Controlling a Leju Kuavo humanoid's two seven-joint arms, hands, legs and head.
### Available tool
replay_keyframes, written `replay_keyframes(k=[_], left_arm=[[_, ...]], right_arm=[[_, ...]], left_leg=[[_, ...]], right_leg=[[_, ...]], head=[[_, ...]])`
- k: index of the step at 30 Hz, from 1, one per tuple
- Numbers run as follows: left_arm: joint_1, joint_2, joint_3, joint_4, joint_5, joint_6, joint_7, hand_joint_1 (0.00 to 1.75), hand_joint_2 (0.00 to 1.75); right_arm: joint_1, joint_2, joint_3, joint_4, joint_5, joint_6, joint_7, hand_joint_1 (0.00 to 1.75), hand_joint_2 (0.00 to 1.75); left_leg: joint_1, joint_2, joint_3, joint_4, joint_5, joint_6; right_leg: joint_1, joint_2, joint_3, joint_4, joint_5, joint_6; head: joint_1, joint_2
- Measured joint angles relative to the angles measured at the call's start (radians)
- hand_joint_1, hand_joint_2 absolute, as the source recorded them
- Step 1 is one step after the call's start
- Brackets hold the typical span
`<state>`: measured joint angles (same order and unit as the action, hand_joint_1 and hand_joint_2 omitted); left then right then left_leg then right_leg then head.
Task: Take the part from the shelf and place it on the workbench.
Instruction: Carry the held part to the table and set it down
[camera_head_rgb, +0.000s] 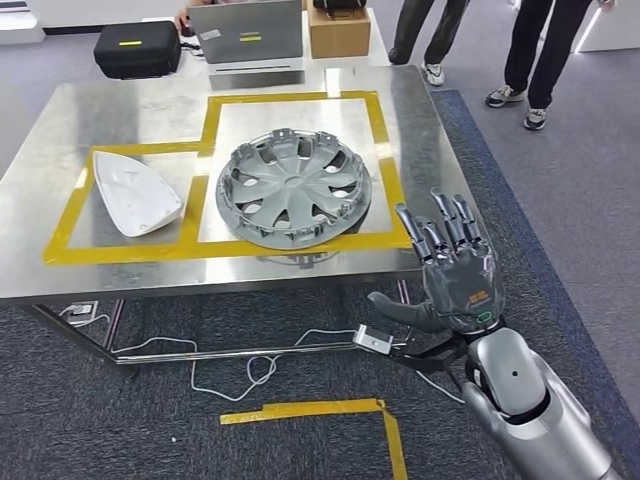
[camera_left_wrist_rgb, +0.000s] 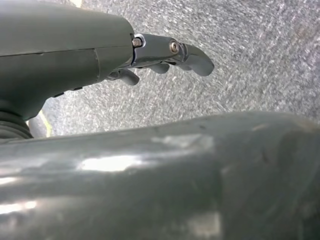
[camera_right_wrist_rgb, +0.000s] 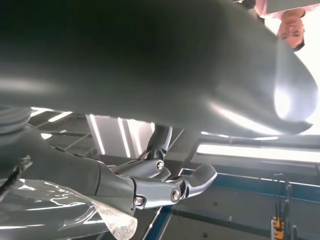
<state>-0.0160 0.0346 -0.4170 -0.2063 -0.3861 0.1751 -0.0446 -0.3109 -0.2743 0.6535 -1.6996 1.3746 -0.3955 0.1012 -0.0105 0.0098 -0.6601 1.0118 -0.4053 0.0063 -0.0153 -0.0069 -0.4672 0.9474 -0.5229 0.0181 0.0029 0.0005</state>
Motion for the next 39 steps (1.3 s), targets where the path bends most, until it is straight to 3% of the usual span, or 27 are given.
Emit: replay_keyframes(k=[3,4,5,6,8,10,11,13,15,18,19,20,21,22,24,25,27,29,30,32,34,35,36,37,39], left_arm=[[0.005,-0.002,0.003,0.002,0.002,0.001,0.0,0.0,0.0],[0.005,-0.002,0.003,0.002,0.003,0.002,0.0,0.0,0.0],[0.004,-0.001,0.004,0.002,0.004,0.003,0.0,0.0,0.0],[0.005,-0.001,0.006,0.003,0.006,0.005,0.0,0.0,0.0],[0.005,-0.001,0.009,0.003,0.008,0.009,0.0,0.0,0.0],[0.006,-0.002,0.012,0.003,0.013,0.014,-0.001,0.0,0.0],[0.006,-0.002,0.014,0.004,0.016,0.017,-0.001,0.0,0.0],[0.01,-0.003,0.018,0.007,0.023,0.024,-0.002,0.0,0.0],[0.015,-0.007,0.026,0.01,0.046,0.034,-0.001,0.0,0.0],[0.027,-0.011,0.084,0.012,0.182,0.061,-0.01,0.0,0.0],[0.031,-0.013,0.117,0.012,0.228,0.068,-0.02,0.0,0.0],[0.035,-0.019,0.149,0.011,0.252,0.076,-0.022,0.0,0.0],[0.042,-0.027,0.178,0.001,0.259,0.083,-0.008,0.0,0.0],[0.055,-0.038,0.196,-0.027,0.246,0.089,0.041,0.0,0.0],[0.098,-0.065,0.221,-0.134,0.202,0.093,0.177,0.0,0.0],[0.122,-0.076,0.233,-0.204,0.176,0.089,0.239,0.0,0.0],[0.163,-0.095,0.258,-0.313,0.133,0.078,0.291,0.0,0.0],[0.192,-0.111,0.29,-0.382,0.097,0.072,0.291,0.0,0.0],[0.203,-0.118,0.308,-0.407,0.08,0.069,0.283,0.0,0.0],[0.217,-0.13,0.345,-0.436,0.046,0.067,0.264,0.0,0.0],[0.223,-0.138,0.378,-0.454,0.016,0.064,0.249,0.0,0.0],[0.224,-0.141,0.394,-0.46,0.004,0.064,0.243,0.0,0.0],[0.224,-0.145,0.408,-0.465,-0.005,0.064,0.236,0.0,0.0],[0.224,-0.149,0.421,-0.468,-0.013,0.065,0.23,0.0,0.0],[0.221,-0.156,0.439,-0.47,-0.025,0.069,0.216,0.0,0.0]], right_arm=[[0.001,0.0,-0.001,0.0,-0.003,0.007,0.006,0.0,0.0],[0.004,0.0,-0.001,0.0,-0.004,0.01,0.01,0.0,0.0],[0.008,-0.001,-0.003,0.0,-0.006,0.012,0.013,0.0,0.0],[0.015,-0.002,-0.007,0.0,-0.008,0.013,0.017,0.0,0.0],[0.032,-0.006,-0.019,-0.004,-0.011,0.012,0.025,0.0,0.0],[0.056,-0.015,-0.038,-0.016,-0.013,0.007,0.037,0.0,0.0],[0.075,-0.022,-0.052,-0.025,-0.014,0.002,0.043,0.0,0.0],[0.137,-0.035,-0.092,-0.047,-0.013,-0.013,0.056,0.0,0.0],[0.222,-0.045,-0.144,-0.066,-0.011,-0.033,0.066,0.0,0.0],[0.361,-0.053,-0.241,-0.088,-0.02,-0.065,0.093,0.0,0.0],[0.407,-0.054,-0.273,-0.094,-0.028,-0.071,0.105,0.0,0.0],[0.451,-0.055,-0.302,-0.097,-0.036,-0.072,0.115,0.0,0.0],[0.491,-0.054,-0.328,-0.099,-0.042,-0.069,0.125,0.0,0.0],[0.517,-0.053,-0.349,-0.099,-0.05,-0.059,0.133,0.0,0.0],[0.558,-0.044,-0.385,-0.099,-0.076,-0.032,0.149,0.0,0.0],[0.578,-0.036,-0.405,-0.095,-0.106,-0.016,0.157,0.0,0.0],[0.621,-0.011,-0.449,-0.065,-0.188,0.005,0.156,0.0,0.0],[0.656,0.03,-0.51,0.003,-0.282,0.027,0.128,0.0,0.0],[0.667,0.054,-0.544,0.046,-0.323,0.045,0.105,0.0,0.0],[0.678,0.11,-0.619,0.144,-0.394,0.09,0.055,0.0,0.0],[0.676,0.169,-0.707,0.258,-0.446,0.14,0.008,0.0,0.0],[0.671,0.199,-0.757,0.323,-0.462,0.162,-0.01,0.0,0.0],[0.664,0.225,-0.807,0.387,-0.474,0.182,-0.026,0.0,0.0],[0.654,0.248,-0.856,0.453,-0.482,0.199,-0.039,0.0,0.0],[0.628,0.289,-0.95,0.579,-0.49,0.23,-0.052,0.0,0.0]], left_leg=[[0.011,-0.005,-0.032,0.156,-0.143,-0.018],[0.016,-0.005,-0.038,0.21,-0.166,-0.022],[0.02,-0.005,-0.032,0.24,-0.164,-0.026],[0.023,-0.005,-0.012,0.238,-0.143,-0.029],[0.03,-0.007,0.063,0.145,-0.099,-0.034],[0.03,-0.016,0.135,0.031,-0.102,-0.032],[0.029,-0.02,0.151,0.0,-0.112,-0.028],[0.026,-0.023,0.148,-0.012,-0.111,-0.013],[0.025,-0.02,0.136,-0.013,-0.098,0.008],[0.017,-0.016,0.11,-0.014,-0.077,0.034],[0.012,-0.016,0.101,-0.014,-0.07,0.038],[0.006,-0.016,0.09,-0.013,-0.062,0.041],[0.0,-0.015,0.08,-0.013,-0.054,0.044],[-0.006,-0.013,0.07,-0.012,-0.047,0.045],[-0.016,-0.008,0.057,-0.012,-0.033,0.046],[-0.019,-0.005,0.053,-0.012,-0.027,0.045],[-0.018,-0.003,0.049,-0.013,-0.012,0.039],[-0.013,-0.006,0.047,-0.012,-0.005,0.029],[-0.012,-0.008,0.043,-0.004,-0.021,0.022],[-0.008,-0.012,0.029,0.061,-0.106,0.005],[0.0,-0.012,0.012,0.177,-0.203,-0.008],[0.004,-0.012,0.01,0.229,-0.222,-0.014],[0.007,-0.012,0.019,0.255,-0.214,-0.018],[0.01,-0.012,0.041,0.253,-0.186,-0.02],[0.014,-0.012,0.127,0.151,-0.128,-0.02]], right_leg=[[-0.002,0.0,-0.033,0.004,0.032,-0.011],[-0.003,0.0,-0.048,0.007,0.04,-0.01],[-0.004,0.0,-0.063,0.012,0.048,-0.008],[-0.006,0.0,-0.079,0.018,0.055,-0.004],[-0.01,0.0,-0.108,0.033,0.067,0.006],[-0.011,0.0,-0.13,0.044,0.078,0.019],[-0.01,0.0,-0.137,0.047,0.084,0.027],[-0.01,0.0,-0.143,0.046,0.097,0.041],[-0.013,0.002,-0.158,0.068,0.066,0.049],[-0.01,0.004,-0.208,0.232,-0.067,0.05],[-0.009,0.004,-0.221,0.293,-0.097,0.048],[-0.006,0.004,-0.221,0.329,-0.104,0.045],[-0.002,0.004,-0.206,0.335,-0.093,0.039],[0.002,0.004,-0.173,0.301,-0.066,0.031],[0.014,0.003,-0.069,0.16,-0.026,0.01],[0.019,0.001,-0.019,0.087,-0.025,0.003],[0.027,-0.002,0.028,0.006,-0.034,-0.004],[0.028,-0.005,0.022,-0.007,-0.02,-0.007],[0.026,-0.006,0.016,-0.01,-0.01,-0.011],[0.019,-0.01,-0.002,-0.015,0.011,-0.019],[0.016,-0.011,-0.024,-0.013,0.03,-0.022],[0.015,-0.012,-0.037,-0.011,0.041,-0.021],[0.013,-0.014,-0.052,-0.006,0.051,-0.019],[0.011,-0.014,-0.069,0.0,0.061,-0.017],[0.008,-0.012,-0.102,0.015,0.077,-0.01]], head=[[-0.007,0.0],[-0.007,0.0],[-0.007,0.0],[-0.007,0.0],[-0.007,0.0],[-0.009,0.0],[-0.01,0.0],[-0.01,0.0],[-0.007,0.0],[-0.001,0.0],[-0.001,0.0],[-0.001,0.0],[-0.001,0.0],[-0.002,0.0],[-0.003,0.0],[-0.003,0.0],[-0.003,0.0],[-0.001,0.0],[-0.001,0.0],[-0.004,0.0],[-0.007,0.0],[-0.007,0.0],[-0.007,0.0],[-0.007,0.0],[-0.008,0.0]])
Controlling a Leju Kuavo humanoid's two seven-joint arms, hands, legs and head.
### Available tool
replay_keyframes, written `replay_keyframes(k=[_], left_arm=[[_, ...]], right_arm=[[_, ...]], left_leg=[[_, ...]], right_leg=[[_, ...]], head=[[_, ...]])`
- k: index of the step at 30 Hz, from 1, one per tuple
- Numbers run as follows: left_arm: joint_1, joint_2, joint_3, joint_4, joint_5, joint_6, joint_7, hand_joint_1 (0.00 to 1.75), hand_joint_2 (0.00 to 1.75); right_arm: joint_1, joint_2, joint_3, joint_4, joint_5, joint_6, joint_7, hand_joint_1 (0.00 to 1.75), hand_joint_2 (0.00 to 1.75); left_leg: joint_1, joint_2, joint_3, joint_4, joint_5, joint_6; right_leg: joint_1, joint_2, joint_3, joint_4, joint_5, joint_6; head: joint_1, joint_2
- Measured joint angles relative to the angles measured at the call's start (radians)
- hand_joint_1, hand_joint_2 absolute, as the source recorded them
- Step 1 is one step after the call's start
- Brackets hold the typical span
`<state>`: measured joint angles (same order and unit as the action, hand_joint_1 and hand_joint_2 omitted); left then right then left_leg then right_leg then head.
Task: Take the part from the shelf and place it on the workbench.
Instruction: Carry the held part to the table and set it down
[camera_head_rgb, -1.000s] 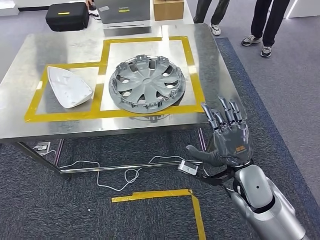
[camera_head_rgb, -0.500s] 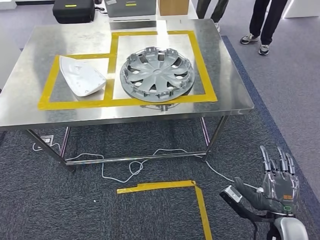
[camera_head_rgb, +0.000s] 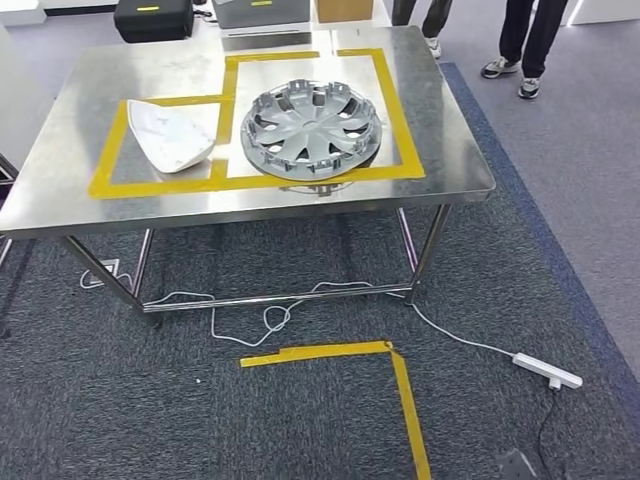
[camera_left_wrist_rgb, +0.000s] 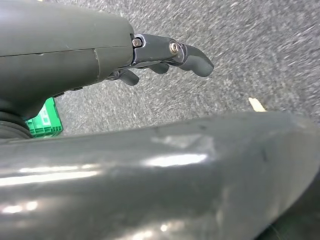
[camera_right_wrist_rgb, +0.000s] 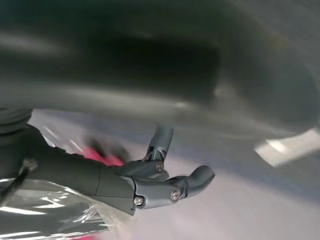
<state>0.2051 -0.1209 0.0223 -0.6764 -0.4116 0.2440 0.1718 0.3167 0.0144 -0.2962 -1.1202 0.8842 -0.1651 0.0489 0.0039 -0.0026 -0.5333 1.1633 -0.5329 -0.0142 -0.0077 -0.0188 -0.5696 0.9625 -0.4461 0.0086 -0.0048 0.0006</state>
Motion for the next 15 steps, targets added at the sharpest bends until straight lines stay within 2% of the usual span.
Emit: replay_keyframes(k=[1,2,3,4,5,6,7,8,10,11,12,13,14,15], left_arm=[[-0.003,-0.003,0.007,0.0,-0.005,0.003,-0.007,0.0,0.0],[-0.008,-0.005,0.014,0.001,-0.009,0.005,-0.014,0.0,0.0],[-0.014,-0.007,0.02,0.004,-0.011,0.01,-0.022,0.0,0.0],[-0.021,-0.008,0.026,0.011,-0.011,0.016,-0.035,0.0,0.0],[-0.03,-0.01,0.032,0.024,-0.009,0.023,-0.05,0.0,0.0],[-0.041,-0.01,0.039,0.042,-0.006,0.032,-0.067,0.0,0.0],[-0.053,-0.011,0.046,0.064,-0.001,0.04,-0.086,0.0,0.0],[-0.065,-0.012,0.051,0.086,0.003,0.047,-0.102,0.0,0.0],[-0.088,-0.013,0.063,0.132,0.008,0.056,-0.13,0.0,0.0],[-0.099,-0.013,0.068,0.153,0.008,0.059,-0.139,0.0,0.0],[-0.109,-0.013,0.072,0.176,0.008,0.063,-0.148,0.0,0.0],[-0.118,-0.012,0.075,0.195,0.007,0.065,-0.155,0.0,0.0],[-0.127,-0.012,0.078,0.213,0.006,0.067,-0.161,0.0,0.0],[-0.135,-0.012,0.079,0.228,0.003,0.069,-0.166,0.0,0.0]], right_arm=[[-0.014,0.019,-0.045,0.057,-0.005,0.019,0.004,0.0,0.0],[-0.026,0.036,-0.087,0.105,-0.011,0.04,0.017,0.0,0.0],[-0.035,0.055,-0.126,0.143,-0.018,0.062,0.037,0.0,0.0],[-0.044,0.078,-0.167,0.173,-0.018,0.085,0.061,0.0,0.0],[-0.052,0.102,-0.205,0.196,-0.011,0.101,0.081,0.0,0.0],[-0.06,0.127,-0.242,0.214,0.006,0.113,0.095,0.0,0.0],[-0.068,0.151,-0.276,0.231,0.031,0.122,0.099,0.0,0.0],[-0.077,0.168,-0.302,0.247,0.055,0.126,0.095,0.0,0.0],[-0.098,0.193,-0.342,0.286,0.102,0.129,0.068,0.0,0.0],[-0.11,0.198,-0.358,0.306,0.12,0.126,0.048,0.0,0.0],[-0.123,0.201,-0.372,0.329,0.137,0.119,0.024,0.0,0.0],[-0.137,0.202,-0.384,0.352,0.152,0.112,0.002,0.0,0.0],[-0.15,0.202,-0.393,0.376,0.165,0.104,-0.018,0.0,0.0],[-0.163,0.201,-0.4,0.399,0.178,0.095,-0.036,0.0,0.0]], left_leg=[[0.0,-0.001,0.053,-0.078,0.005,0.003],[-0.001,-0.002,0.095,-0.145,-0.004,0.008],[-0.003,-0.003,0.119,-0.189,-0.016,0.013],[-0.006,-0.003,0.128,-0.213,-0.023,0.019],[-0.005,-0.001,0.122,-0.217,-0.019,0.027],[-0.005,0.002,0.112,-0.217,-0.01,0.036],[-0.003,0.006,0.1,-0.218,0.002,0.046],[-0.002,0.01,0.087,-0.22,0.014,0.054],[-0.005,0.015,0.057,-0.218,0.039,0.061],[-0.007,0.018,0.041,-0.216,0.051,0.061],[-0.008,0.02,0.023,-0.213,0.064,0.06],[-0.009,0.022,0.004,-0.209,0.076,0.058],[-0.009,0.023,-0.015,-0.203,0.086,0.056],[-0.009,0.023,-0.031,-0.196,0.096,0.053]], right_leg=[[0.0,0.001,-0.012,0.008,0.006,0.005],[0.0,0.001,-0.021,0.014,0.013,0.011],[0.0,0.001,-0.027,0.017,0.021,0.018],[-0.001,0.001,-0.031,0.019,0.03,0.024],[-0.002,0.002,-0.036,0.019,0.036,0.031],[-0.004,0.005,-0.042,0.025,0.027,0.036],[-0.005,0.008,-0.052,0.043,-0.001,0.04],[-0.005,0.011,-0.066,0.081,-0.046,0.044],[-0.006,0.014,-0.096,0.207,-0.146,0.049],[-0.006,0.014,-0.104,0.269,-0.168,0.051],[-0.006,0.014,-0.101,0.309,-0.163,0.052],[-0.006,0.014,-0.083,0.316,-0.136,0.052],[-0.007,0.015,-0.049,0.289,-0.1,0.052],[-0.008,0.015,0.004,0.226,-0.077,0.05]], head=[[0.0,0.0],[0.0,0.0],[0.0,0.0],[0.0,0.0],[0.0,0.0],[0.0,0.0],[0.001,0.0],[0.003,0.0],[0.006,0.0],[0.006,0.0],[0.006,0.0],[0.006,0.0],[0.006,0.0],[0.006,0.0]])
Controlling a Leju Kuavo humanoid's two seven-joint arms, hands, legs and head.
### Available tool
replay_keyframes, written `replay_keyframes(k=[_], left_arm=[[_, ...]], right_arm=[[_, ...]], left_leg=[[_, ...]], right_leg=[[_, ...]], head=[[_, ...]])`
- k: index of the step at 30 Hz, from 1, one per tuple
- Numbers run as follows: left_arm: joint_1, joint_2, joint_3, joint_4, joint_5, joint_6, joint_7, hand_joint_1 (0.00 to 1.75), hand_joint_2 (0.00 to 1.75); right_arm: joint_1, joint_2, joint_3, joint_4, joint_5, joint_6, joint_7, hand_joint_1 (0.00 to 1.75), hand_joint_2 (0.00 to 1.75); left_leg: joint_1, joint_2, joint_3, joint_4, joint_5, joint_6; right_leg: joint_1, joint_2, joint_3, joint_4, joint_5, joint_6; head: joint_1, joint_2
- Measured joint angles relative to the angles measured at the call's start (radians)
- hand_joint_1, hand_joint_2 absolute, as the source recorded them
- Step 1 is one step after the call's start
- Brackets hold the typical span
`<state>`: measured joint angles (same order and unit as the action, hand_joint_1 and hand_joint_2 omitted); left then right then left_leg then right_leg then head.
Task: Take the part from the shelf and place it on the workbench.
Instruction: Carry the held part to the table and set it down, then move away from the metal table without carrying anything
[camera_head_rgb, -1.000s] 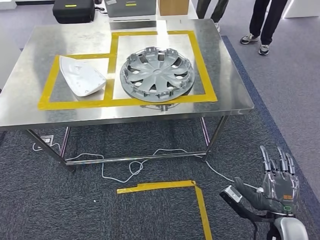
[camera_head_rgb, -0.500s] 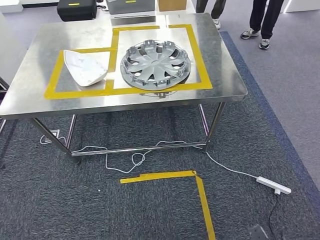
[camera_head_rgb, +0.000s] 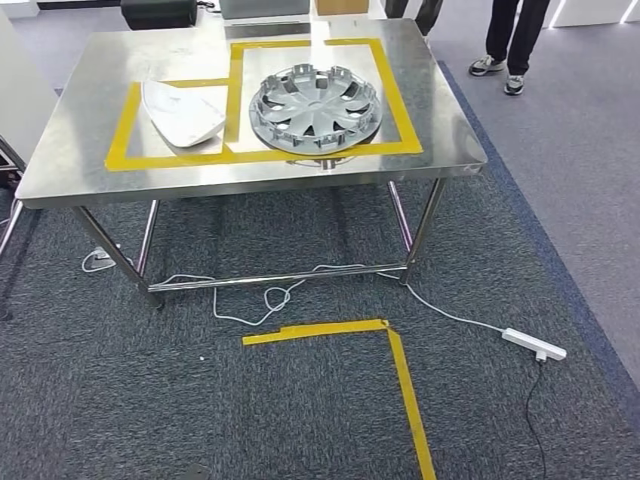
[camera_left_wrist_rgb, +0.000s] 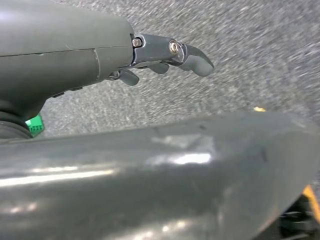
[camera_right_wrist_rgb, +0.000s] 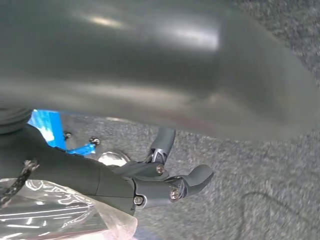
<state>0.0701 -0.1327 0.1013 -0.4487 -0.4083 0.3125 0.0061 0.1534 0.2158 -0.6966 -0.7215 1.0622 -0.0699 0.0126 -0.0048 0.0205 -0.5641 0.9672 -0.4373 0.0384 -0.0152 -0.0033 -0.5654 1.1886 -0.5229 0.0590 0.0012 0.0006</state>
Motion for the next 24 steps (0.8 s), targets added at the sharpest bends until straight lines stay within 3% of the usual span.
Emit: replay_keyframes(k=[2,3,4,6,7,9,11,12,13,15,16,18,19,21,22,23,24], left_arm=[[-0.012,0.001,0.002,0.023,-0.007,0.001,-0.007,0.0,0.0],[-0.019,0.001,0.003,0.033,-0.01,0.002,-0.009,0.0,0.0],[-0.024,0.002,0.003,0.043,-0.014,0.002,-0.011,0.0,0.0],[-0.033,0.003,0.005,0.062,-0.02,0.003,-0.011,0.0,0.0],[-0.035,0.004,0.005,0.069,-0.024,0.002,-0.011,0.0,0.0],[-0.036,0.005,0.006,0.081,-0.031,0.0,-0.011,0.0,0.0],[-0.037,0.005,0.006,0.089,-0.036,-0.001,-0.011,0.0,0.0],[-0.039,0.006,0.006,0.093,-0.038,-0.002,-0.011,0.0,0.0],[-0.041,0.006,0.006,0.096,-0.04,-0.002,-0.011,0.0,0.0],[-0.043,0.007,0.006,0.101,-0.045,-0.003,-0.011,0.0,0.0],[-0.044,0.008,0.006,0.102,-0.047,-0.003,-0.011,0.0,0.0],[-0.048,0.01,0.006,0.104,-0.051,-0.003,-0.01,0.0,0.0],[-0.05,0.011,0.006,0.105,-0.053,-0.003,-0.01,0.0,0.0],[-0.052,0.012,0.006,0.108,-0.055,-0.003,-0.008,0.0,0.0],[-0.054,0.012,0.006,0.11,-0.056,-0.003,-0.006,0.0,0.0],[-0.054,0.013,0.006,0.111,-0.057,-0.003,-0.004,0.0,0.0],[-0.055,0.012,0.006,0.113,-0.058,-0.003,-0.003,0.0,0.0]], right_arm=[[-0.029,-0.002,-0.007,0.046,0.026,-0.019,-0.028,0.0,0.0],[-0.044,-0.005,-0.008,0.072,0.038,-0.031,-0.039,0.0,0.0],[-0.058,-0.008,-0.008,0.099,0.049,-0.043,-0.047,0.0,0.0],[-0.082,-0.014,-0.007,0.155,0.068,-0.062,-0.057,0.0,0.0],[-0.091,-0.016,-0.006,0.177,0.076,-0.069,-0.059,0.0,0.0],[-0.107,-0.022,-0.002,0.214,0.088,-0.077,-0.061,0.0,0.0],[-0.119,-0.029,0.005,0.244,0.096,-0.084,-0.062,0.0,0.0],[-0.124,-0.032,0.009,0.258,0.099,-0.087,-0.062,0.0,0.0],[-0.129,-0.035,0.013,0.273,0.102,-0.089,-0.062,0.0,0.0],[-0.137,-0.04,0.019,0.295,0.104,-0.093,-0.062,0.0,0.0],[-0.14,-0.041,0.022,0.303,0.105,-0.095,-0.062,0.0,0.0],[-0.144,-0.043,0.029,0.317,0.105,-0.098,-0.062,0.0,0.0],[-0.147,-0.045,0.033,0.324,0.105,-0.099,-0.062,0.0,0.0],[-0.15,-0.049,0.038,0.335,0.105,-0.102,-0.061,0.0,0.0],[-0.151,-0.052,0.04,0.339,0.104,-0.103,-0.061,0.0,0.0],[-0.151,-0.055,0.042,0.343,0.104,-0.104,-0.061,0.0,0.0],[-0.15,-0.057,0.044,0.347,0.104,-0.104,-0.06,0.0,0.0]], left_leg=[[-0.002,-0.001,-0.023,0.013,0.017,-0.009],[-0.003,-0.001,-0.029,0.016,0.027,-0.014],[-0.003,-0.001,-0.033,0.017,0.038,-0.018],[0.0,-0.004,-0.041,0.019,0.049,-0.029],[0.002,-0.007,-0.049,0.031,0.028,-0.034],[0.005,-0.013,-0.071,0.108,-0.068,-0.044],[0.007,-0.014,-0.089,0.235,-0.165,-0.05],[0.007,-0.014,-0.09,0.285,-0.18,-0.051],[0.007,-0.014,-0.081,0.312,-0.169,-0.05],[0.007,-0.014,-0.023,0.271,-0.107,-0.044],[0.006,-0.015,0.028,0.205,-0.09,-0.037],[0.002,-0.016,0.123,0.057,-0.102,-0.025],[-0.001,-0.016,0.152,0.005,-0.115,-0.02],[-0.003,-0.015,0.151,-0.02,-0.111,-0.012],[-0.002,-0.013,0.141,-0.022,-0.098,-0.006],[-0.001,-0.01,0.128,-0.024,-0.084,0.001],[0.002,-0.008,0.112,-0.026,-0.069,0.007]], right_leg=[[0.001,0.003,0.118,-0.161,-0.01,-0.005],[0.002,0.004,0.154,-0.22,-0.025,-0.009],[0.005,0.005,0.167,-0.249,-0.035,-0.013],[0.007,0.002,0.148,-0.251,-0.024,-0.028],[0.006,-0.001,0.135,-0.25,-0.015,-0.039],[0.005,-0.005,0.105,-0.249,0.01,-0.056],[0.008,-0.006,0.074,-0.245,0.037,-0.062],[0.01,-0.007,0.057,-0.242,0.05,-0.062],[0.011,-0.008,0.038,-0.236,0.062,-0.061],[0.013,-0.008,-0.002,-0.221,0.083,-0.059],[0.014,-0.008,-0.02,-0.214,0.092,-0.057],[0.017,-0.008,-0.045,-0.202,0.111,-0.051],[0.016,-0.009,-0.052,-0.201,0.122,-0.046],[0.014,-0.009,-0.059,-0.205,0.143,-0.034],[0.012,-0.007,-0.065,-0.203,0.138,-0.028],[0.011,-0.004,-0.074,-0.187,0.112,-0.022],[0.01,-0.001,-0.088,-0.152,0.066,-0.016]], head=[[0.0,0.0],[0.0,0.0],[-0.001,0.0],[0.0,0.0],[-0.001,0.0],[-0.009,0.0],[-0.015,0.0],[-0.014,0.0],[-0.015,0.0],[-0.015,0.0],[-0.015,0.0],[-0.014,0.0],[-0.014,0.0],[-0.015,0.0],[-0.017,0.0],[-0.016,0.0],[-0.014,0.0]])
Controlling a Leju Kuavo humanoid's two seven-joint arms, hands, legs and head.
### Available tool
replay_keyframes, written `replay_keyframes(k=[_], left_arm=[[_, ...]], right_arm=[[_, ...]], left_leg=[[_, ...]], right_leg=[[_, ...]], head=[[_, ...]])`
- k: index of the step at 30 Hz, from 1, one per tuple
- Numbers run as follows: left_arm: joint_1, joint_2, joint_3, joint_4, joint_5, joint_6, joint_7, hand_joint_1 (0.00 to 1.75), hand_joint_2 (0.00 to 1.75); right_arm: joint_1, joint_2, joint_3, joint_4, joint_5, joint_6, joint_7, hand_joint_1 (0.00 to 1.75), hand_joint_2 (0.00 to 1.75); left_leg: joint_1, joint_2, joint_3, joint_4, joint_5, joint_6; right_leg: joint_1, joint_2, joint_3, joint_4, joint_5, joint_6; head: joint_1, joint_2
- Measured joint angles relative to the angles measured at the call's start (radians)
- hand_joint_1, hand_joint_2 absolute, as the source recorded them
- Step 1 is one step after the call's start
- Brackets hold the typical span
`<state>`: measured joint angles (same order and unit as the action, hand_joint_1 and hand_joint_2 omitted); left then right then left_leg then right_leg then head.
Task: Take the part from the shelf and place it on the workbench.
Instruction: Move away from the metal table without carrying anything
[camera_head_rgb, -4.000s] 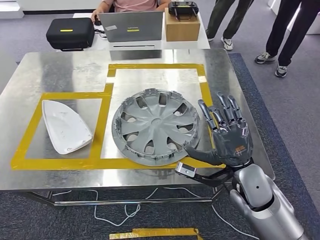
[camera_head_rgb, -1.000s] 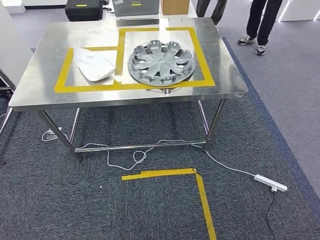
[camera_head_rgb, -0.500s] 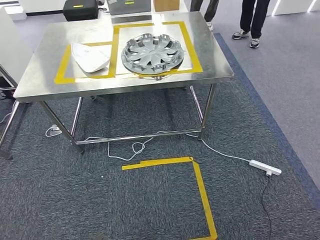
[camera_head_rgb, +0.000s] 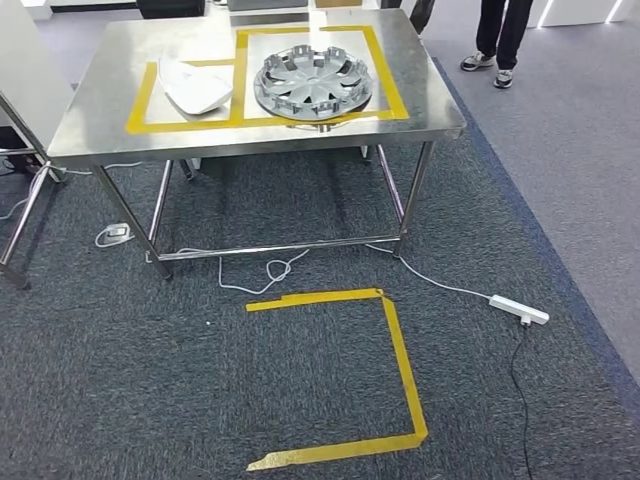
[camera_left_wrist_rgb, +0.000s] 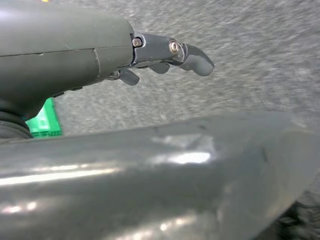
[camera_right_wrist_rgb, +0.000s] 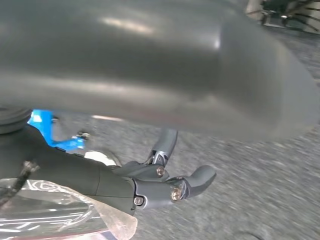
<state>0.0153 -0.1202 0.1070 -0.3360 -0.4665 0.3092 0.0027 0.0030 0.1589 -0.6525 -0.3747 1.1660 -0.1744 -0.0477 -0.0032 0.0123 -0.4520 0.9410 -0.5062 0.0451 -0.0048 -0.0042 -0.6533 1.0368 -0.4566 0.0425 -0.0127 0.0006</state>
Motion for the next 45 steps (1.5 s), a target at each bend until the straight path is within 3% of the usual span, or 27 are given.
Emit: replay_keyframes(k=[2,3,4,5,7,8,9,11,13,14,16,18,19,20,21,24,26,30,38,45], left_arm=[[0.0,0.0,0.0,0.001,-0.005,-0.001,0.001,0.0,0.0],[-0.001,0.0,0.0,0.001,-0.007,-0.002,0.001,0.0,0.0],[-0.001,0.0,0.0,0.001,-0.009,-0.003,0.002,0.0,0.0],[-0.001,0.001,0.0,0.001,-0.01,-0.004,0.002,0.0,0.0],[-0.002,0.001,0.0,0.001,-0.012,-0.004,0.004,0.0,0.0],[-0.002,0.0,0.0,0.001,-0.013,-0.004,0.006,0.0,0.0],[-0.003,0.0,0.0,0.001,-0.014,-0.004,0.007,0.0,0.0],[-0.004,0.001,0.0,0.001,-0.017,-0.004,0.008,0.0,0.0],[-0.003,0.001,-0.001,0.001,-0.018,-0.002,0.009,0.0,0.0],[0.0,0.001,-0.001,0.001,-0.018,-0.002,0.01,0.0,0.0],[0.007,0.001,-0.001,0.001,-0.02,0.0,0.012,0.0,0.0],[0.011,0.001,-0.001,0.0,-0.024,0.0,0.013,0.0,0.0],[0.011,0.001,-0.001,0.0,-0.026,0.0,0.014,0.0,0.0],[0.012,0.001,-0.002,-0.001,-0.028,0.0,0.014,0.0,0.0],[0.013,0.001,-0.002,-0.001,-0.029,0.0,0.014,0.0,0.0],[0.014,0.002,-0.005,-0.002,-0.03,0.0,0.014,0.0,0.0],[0.014,0.003,-0.005,-0.002,-0.03,0.001,0.014,0.0,0.0],[0.016,0.002,-0.006,-0.002,-0.03,0.001,0.015,0.0,0.0],[0.014,0.0,-0.007,-0.002,-0.031,-0.004,0.015,0.0,0.0],[0.013,0.0,-0.007,-0.002,-0.031,-0.008,0.015,0.0,0.0]], right_arm=[[-0.001,-0.002,0.005,0.004,-0.001,-0.001,0.001,0.0,0.0],[-0.002,-0.003,0.007,0.006,-0.002,-0.002,0.001,0.0,0.0],[-0.003,-0.005,0.009,0.007,-0.004,-0.003,0.001,0.0,0.0],[-0.003,-0.007,0.011,0.008,-0.006,-0.003,0.001,0.0,0.0],[-0.004,-0.01,0.016,0.009,-0.009,-0.005,0.001,0.0,0.0],[-0.007,-0.012,0.018,0.01,-0.011,-0.006,0.001,0.0,0.0],[-0.011,-0.012,0.021,0.01,-0.012,-0.007,0.001,0.0,0.0],[-0.018,-0.013,0.024,0.011,-0.015,-0.008,0.0,0.0,0.0],[-0.017,-0.013,0.026,0.015,-0.018,-0.009,0.0,0.0,0.0],[-0.015,-0.013,0.026,0.016,-0.02,-0.01,0.001,0.0,0.0],[-0.012,-0.015,0.026,0.02,-0.025,-0.01,0.002,0.0,0.0],[-0.011,-0.016,0.027,0.021,-0.029,-0.011,0.002,0.0,0.0],[-0.01,-0.016,0.028,0.023,-0.03,-0.011,0.002,0.0,0.0],[-0.008,-0.016,0.028,0.024,-0.032,-0.011,0.002,0.0,0.0],[-0.007,-0.016,0.029,0.025,-0.033,-0.011,0.002,0.0,0.0],[-0.006,-0.016,0.034,0.026,-0.035,-0.011,0.002,0.0,0.0],[-0.007,-0.016,0.039,0.027,-0.037,-0.012,0.002,0.0,0.0],[-0.006,-0.017,0.043,0.028,-0.038,-0.013,0.002,0.0,0.0],[-0.004,-0.018,0.044,0.029,-0.043,-0.013,-0.004,0.0,0.0],[-0.001,-0.019,0.044,0.03,-0.051,-0.013,-0.007,0.0,0.0]], left_leg=[[-0.001,0.002,-0.035,0.002,0.026,0.005],[-0.002,0.003,-0.053,0.003,0.041,0.004],[-0.002,0.003,-0.073,0.006,0.055,0.003],[-0.002,0.004,-0.093,0.011,0.068,0.001],[-0.001,0.004,-0.131,0.022,0.09,-0.004],[-0.002,0.003,-0.146,0.029,0.099,-0.009],[-0.004,0.003,-0.157,0.035,0.108,-0.013],[-0.006,0.003,-0.168,0.041,0.125,-0.024],[-0.003,0.003,-0.172,0.041,0.138,-0.036],[-0.001,0.002,-0.177,0.049,0.127,-0.042],[0.004,-0.001,-0.198,0.119,0.049,-0.053],[0.006,-0.003,-0.225,0.246,-0.046,-0.06],[0.007,-0.003,-0.229,0.294,-0.064,-0.061],[0.007,-0.003,-0.219,0.313,-0.06,-0.06],[0.007,-0.003,-0.194,0.294,-0.04,-0.057],[0.002,-0.005,-0.071,0.112,0.013,-0.033],[-0.003,-0.005,-0.037,0.045,0.012,-0.022],[-0.005,-0.005,-0.044,0.03,0.011,-0.033],[-0.012,-0.004,-0.051,0.035,0.018,-0.019],[-0.013,-0.004,-0.062,0.038,0.025,-0.015]], right_leg=[[-0.002,0.002,-0.025,0.122,-0.112,0.008],[-0.003,0.002,-0.032,0.187,-0.141,0.012],[-0.004,0.002,-0.028,0.233,-0.142,0.014],[-0.004,0.002,-0.012,0.251,-0.118,0.015],[-0.006,0.002,0.068,0.185,-0.055,0.015],[-0.006,0.002,0.132,0.105,-0.053,0.013],[-0.006,0.002,0.195,0.019,-0.07,0.01],[-0.003,0.003,0.26,-0.095,-0.114,-0.002],[-0.001,0.0,0.251,-0.106,-0.113,-0.02],[-0.001,-0.002,0.245,-0.105,-0.105,-0.029],[-0.002,-0.006,0.227,-0.105,-0.086,-0.043],[0.0,-0.006,0.206,-0.103,-0.07,-0.048],[0.002,-0.006,0.196,-0.101,-0.063,-0.048],[0.003,-0.006,0.188,-0.098,-0.058,-0.047],[0.005,-0.006,0.181,-0.093,-0.054,-0.046],[0.008,-0.006,0.164,-0.078,-0.046,-0.04],[0.009,-0.007,0.153,-0.072,-0.04,-0.032],[0.01,-0.007,0.135,-0.064,-0.036,-0.04],[0.002,-0.006,0.127,-0.069,-0.022,-0.019],[0.002,-0.006,0.125,-0.069,-0.014,-0.015]], head=[[0.004,0.0],[0.005,0.0],[0.005,0.0],[0.006,0.0],[0.006,0.0],[0.006,0.0],[0.007,0.0],[0.006,0.0],[0.006,0.0],[0.005,0.0],[0.002,0.0],[-0.001,0.0],[-0.001,0.0],[-0.001,0.0],[-0.001,0.0],[0.0,0.0],[0.0,0.0],[0.002,0.0],[0.002,0.0],[0.002,0.0]])
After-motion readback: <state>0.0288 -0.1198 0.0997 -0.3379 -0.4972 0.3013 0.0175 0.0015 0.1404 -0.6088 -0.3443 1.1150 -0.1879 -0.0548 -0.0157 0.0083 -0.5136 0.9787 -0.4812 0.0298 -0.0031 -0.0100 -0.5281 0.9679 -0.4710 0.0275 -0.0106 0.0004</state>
